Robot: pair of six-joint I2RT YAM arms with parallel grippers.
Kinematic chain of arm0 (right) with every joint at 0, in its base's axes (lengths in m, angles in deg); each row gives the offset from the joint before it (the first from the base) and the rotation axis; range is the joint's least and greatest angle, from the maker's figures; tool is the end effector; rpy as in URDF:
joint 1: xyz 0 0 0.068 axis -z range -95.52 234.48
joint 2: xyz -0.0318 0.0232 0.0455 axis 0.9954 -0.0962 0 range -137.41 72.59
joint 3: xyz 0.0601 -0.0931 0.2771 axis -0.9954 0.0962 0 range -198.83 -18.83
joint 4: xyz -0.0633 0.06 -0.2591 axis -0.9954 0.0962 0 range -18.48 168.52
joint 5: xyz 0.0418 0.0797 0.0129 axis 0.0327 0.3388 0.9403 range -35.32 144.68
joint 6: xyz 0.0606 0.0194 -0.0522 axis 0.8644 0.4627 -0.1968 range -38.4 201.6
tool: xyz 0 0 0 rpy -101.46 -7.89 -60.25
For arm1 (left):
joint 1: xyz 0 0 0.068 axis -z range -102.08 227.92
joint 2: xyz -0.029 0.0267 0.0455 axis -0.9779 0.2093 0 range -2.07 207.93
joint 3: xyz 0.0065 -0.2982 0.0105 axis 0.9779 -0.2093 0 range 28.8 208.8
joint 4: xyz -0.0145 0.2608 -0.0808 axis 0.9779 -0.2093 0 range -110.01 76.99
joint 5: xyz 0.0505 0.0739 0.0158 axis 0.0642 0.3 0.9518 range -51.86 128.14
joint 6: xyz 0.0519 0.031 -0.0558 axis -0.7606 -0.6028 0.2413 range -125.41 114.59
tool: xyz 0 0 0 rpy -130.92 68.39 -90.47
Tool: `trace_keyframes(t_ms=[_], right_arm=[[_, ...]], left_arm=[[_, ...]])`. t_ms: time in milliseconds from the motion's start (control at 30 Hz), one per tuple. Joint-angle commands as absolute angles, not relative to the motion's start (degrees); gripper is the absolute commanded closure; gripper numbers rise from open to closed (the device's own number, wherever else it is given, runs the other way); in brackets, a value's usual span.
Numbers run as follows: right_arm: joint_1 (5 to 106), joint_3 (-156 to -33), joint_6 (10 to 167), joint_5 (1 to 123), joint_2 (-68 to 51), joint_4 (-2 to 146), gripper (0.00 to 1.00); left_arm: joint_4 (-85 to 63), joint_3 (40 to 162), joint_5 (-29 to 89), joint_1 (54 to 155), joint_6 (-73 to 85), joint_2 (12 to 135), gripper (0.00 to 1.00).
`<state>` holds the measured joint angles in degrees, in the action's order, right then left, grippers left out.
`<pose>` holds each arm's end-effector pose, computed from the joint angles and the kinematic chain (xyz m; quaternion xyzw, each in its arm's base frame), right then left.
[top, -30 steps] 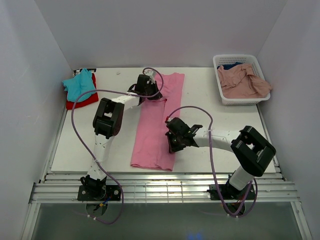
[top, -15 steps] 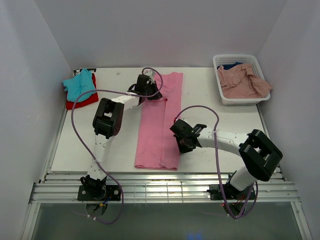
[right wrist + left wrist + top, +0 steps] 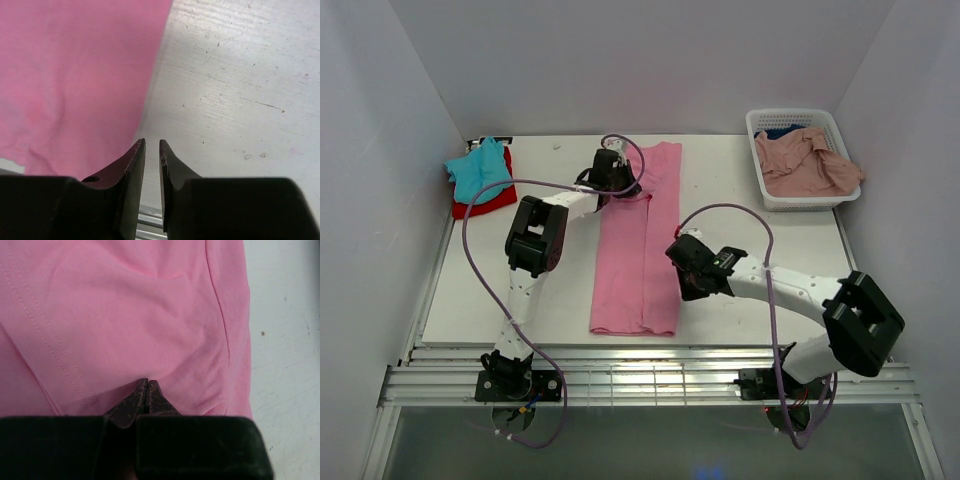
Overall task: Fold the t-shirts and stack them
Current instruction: Fold the tshirt
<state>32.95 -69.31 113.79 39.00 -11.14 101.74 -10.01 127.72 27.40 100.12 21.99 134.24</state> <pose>0.2022 0.2232 0.1832 -0.1311 0.9558 0.0529 0.2578 0.5415 -0.2354 0.1236 0.0037 0.8817 -0.2699 0.3869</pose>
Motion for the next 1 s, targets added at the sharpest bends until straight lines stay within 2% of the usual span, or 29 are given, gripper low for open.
trace_keyframes(t_ms=[0,133,167,233,367,400,533,667,967], right_arm=[[32.5,-68.6,115.6,36.6,-3.5,100.8,0.75],[32.5,-65.2,116.4,38.1,2.3,98.9,0.64],[32.5,-64.5,116.3,38.9,3.2,98.2,0.63],[32.5,-63.1,116.9,41.9,5.3,95.9,0.61],[31.7,-57.9,118.3,48.5,6.2,89.9,0.60],[31.3,-57.0,118.8,50.3,6.3,88.7,0.57],[30.1,-53.9,119.8,52.8,6.2,84.0,0.53],[28.9,-52.3,120.5,53.0,5.8,80.5,0.52],[27.2,-48.6,123.6,51.1,5.8,77.1,0.53]], left_arm=[[-0.5,124.2,29.1,99.4,18.6,126.3,0.92],[4.0,125.5,27.9,99.5,16.3,121.5,0.78],[4.0,126.0,27.7,99.5,16.0,120.6,0.69],[3.7,124.4,27.9,99.5,15.9,116.1,0.65],[0.9,110.3,36.8,99.6,18.8,101.8,0.52],[-3.6,107.3,39.0,99.7,20.3,98.9,0.50],[-11.9,90.2,44.1,101.9,21.8,86.4,0.49],[-20.4,79.9,48.1,103.7,25.7,76.2,0.49],[-26.4,63.8,45.8,105.1,32.2,68.2,0.49]])
